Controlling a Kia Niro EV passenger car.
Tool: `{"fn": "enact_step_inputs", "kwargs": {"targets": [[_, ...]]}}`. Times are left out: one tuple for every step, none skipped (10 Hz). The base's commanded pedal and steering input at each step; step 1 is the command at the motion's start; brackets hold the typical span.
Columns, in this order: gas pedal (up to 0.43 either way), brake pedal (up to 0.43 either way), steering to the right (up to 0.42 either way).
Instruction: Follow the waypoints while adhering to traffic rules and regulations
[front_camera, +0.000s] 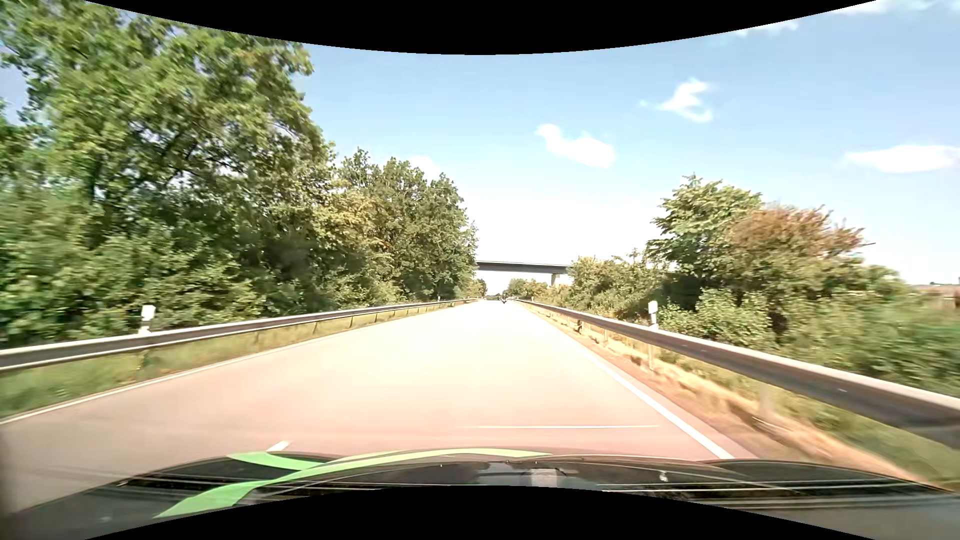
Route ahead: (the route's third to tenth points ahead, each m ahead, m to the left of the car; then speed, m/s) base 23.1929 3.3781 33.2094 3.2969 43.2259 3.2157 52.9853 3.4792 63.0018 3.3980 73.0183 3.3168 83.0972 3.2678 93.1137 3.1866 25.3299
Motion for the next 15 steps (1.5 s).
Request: {"fn": "enact_step_inputs", "kwargs": {"targets": [[0.319,0.0,-0.002],[0.299,0.0,-0.002],[0.287,0.0,-0.002],[0.287,0.0,-0.002],[0.287,0.0,-0.002],[0.287,0.0,-0.002],[0.287,0.0,-0.002],[0.268,0.0,-0.002],[0.268,0.0,-0.002],[0.268,0.0,-0.002],[0.268,0.0,-0.002],[0.268,0.0,-0.002],[0.268,0.0,-0.002],[0.268,0.0,-0.001],[0.268,0.0,0.0]]}}
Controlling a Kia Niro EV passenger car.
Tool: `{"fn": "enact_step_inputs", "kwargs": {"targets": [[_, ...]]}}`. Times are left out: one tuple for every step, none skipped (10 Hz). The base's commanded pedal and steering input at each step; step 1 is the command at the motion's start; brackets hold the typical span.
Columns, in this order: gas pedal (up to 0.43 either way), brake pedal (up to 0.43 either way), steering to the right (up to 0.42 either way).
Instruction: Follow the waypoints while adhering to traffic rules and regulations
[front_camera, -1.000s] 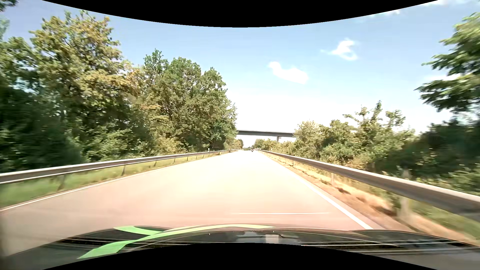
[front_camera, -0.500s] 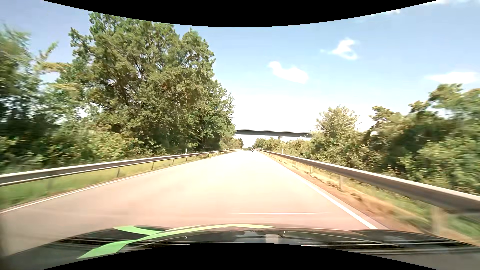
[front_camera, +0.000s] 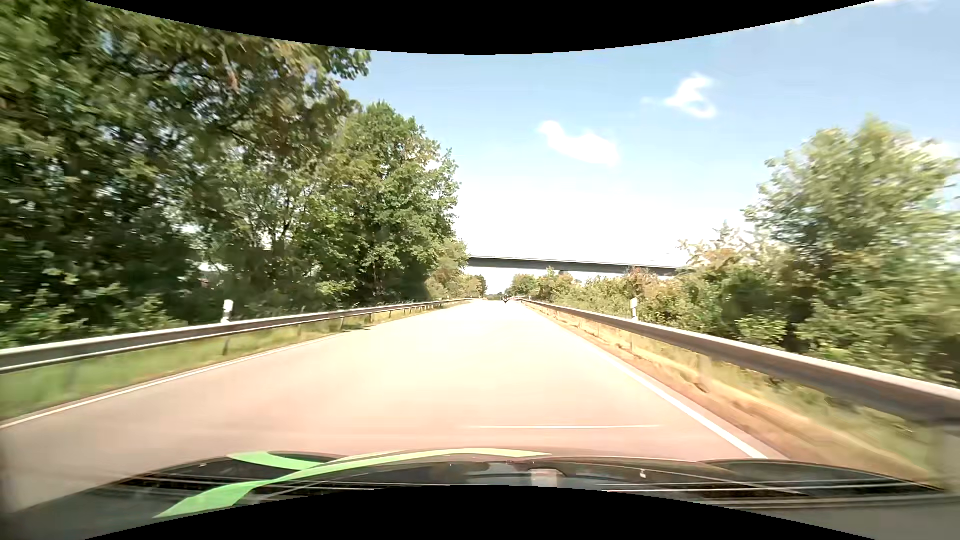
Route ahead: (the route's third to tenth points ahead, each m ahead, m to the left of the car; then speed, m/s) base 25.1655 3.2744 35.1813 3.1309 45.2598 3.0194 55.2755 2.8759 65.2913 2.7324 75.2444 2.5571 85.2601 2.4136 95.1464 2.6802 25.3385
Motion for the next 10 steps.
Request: {"fn": "enact_step_inputs", "kwargs": {"targets": [[0.268,0.0,0.0],[0.268,0.0,0.0],[0.268,0.0,0.0],[0.26,0.0,0.0],[0.248,0.0,0.0],[0.248,0.0,0.0],[0.26,0.0,0.0],[0.26,0.0,0.0],[0.268,0.0,0.0],[0.268,0.0,0.0]]}}
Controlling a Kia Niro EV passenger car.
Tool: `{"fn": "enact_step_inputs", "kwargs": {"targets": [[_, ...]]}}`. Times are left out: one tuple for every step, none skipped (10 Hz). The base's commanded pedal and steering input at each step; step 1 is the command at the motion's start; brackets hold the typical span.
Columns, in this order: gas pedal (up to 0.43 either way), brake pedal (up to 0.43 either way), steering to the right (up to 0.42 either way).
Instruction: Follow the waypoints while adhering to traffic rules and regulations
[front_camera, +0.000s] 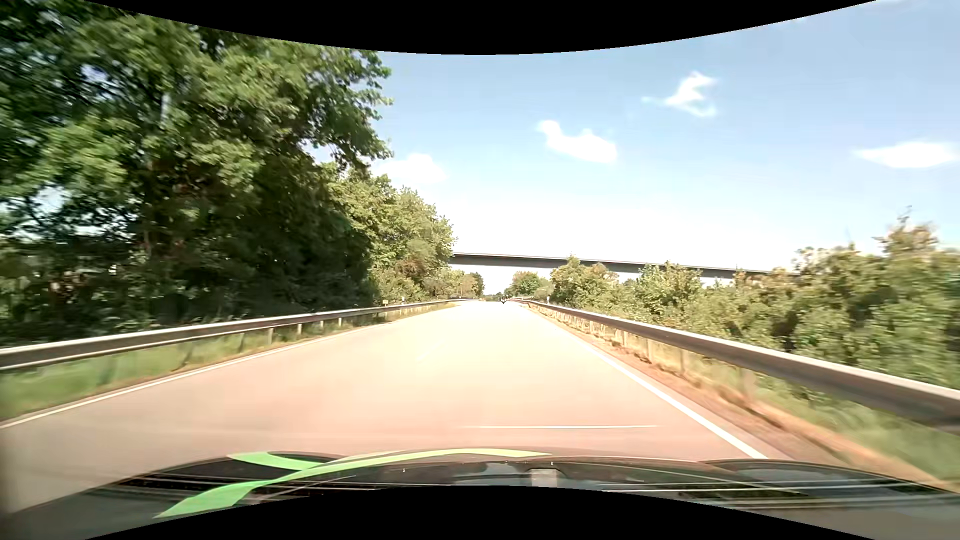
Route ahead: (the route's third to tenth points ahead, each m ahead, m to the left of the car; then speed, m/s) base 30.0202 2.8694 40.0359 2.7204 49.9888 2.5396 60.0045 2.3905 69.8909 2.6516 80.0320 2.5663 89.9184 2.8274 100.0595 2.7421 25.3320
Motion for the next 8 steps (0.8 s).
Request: {"fn": "enact_step_inputs", "kwargs": {"targets": [[0.28,0.0,0.0],[0.28,0.0,0.0],[0.287,0.0,0.0],[0.287,0.0,-0.001],[0.287,0.0,-0.001],[0.287,0.0,-0.001],[0.287,0.0,-0.001],[0.28,0.0,-0.001]]}}
